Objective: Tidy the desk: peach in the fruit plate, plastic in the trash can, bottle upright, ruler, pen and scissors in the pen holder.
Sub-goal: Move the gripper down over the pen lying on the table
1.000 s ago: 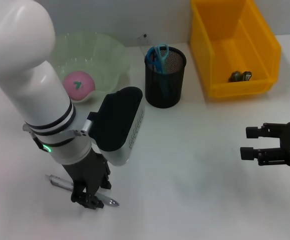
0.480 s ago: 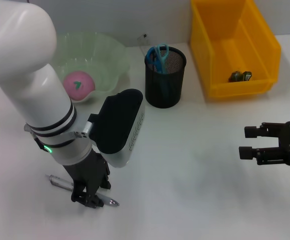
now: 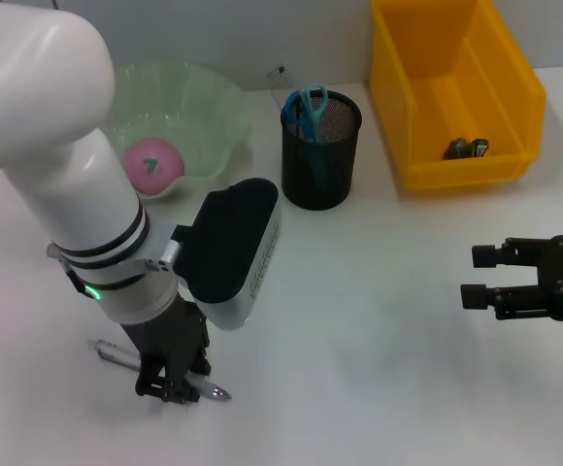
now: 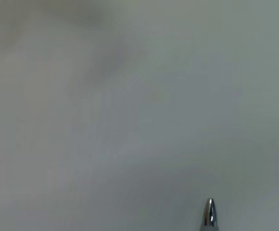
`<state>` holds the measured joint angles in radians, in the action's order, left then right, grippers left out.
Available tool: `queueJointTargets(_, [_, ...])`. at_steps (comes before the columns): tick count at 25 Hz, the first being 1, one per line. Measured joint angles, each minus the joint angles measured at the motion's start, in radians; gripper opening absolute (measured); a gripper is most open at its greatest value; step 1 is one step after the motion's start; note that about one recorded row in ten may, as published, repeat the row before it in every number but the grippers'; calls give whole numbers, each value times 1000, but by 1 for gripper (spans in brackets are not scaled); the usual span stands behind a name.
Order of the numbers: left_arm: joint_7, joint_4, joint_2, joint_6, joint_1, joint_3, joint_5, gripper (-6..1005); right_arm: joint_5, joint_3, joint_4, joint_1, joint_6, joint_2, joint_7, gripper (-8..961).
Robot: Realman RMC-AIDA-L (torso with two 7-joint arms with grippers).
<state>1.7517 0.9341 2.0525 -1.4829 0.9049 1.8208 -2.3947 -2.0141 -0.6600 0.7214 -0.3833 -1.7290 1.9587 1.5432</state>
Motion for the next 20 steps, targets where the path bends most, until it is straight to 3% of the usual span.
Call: queueJointTargets(20, [2,-28,1,42,8,47,0,168,0,6,-22,-12,0,-2,0,810])
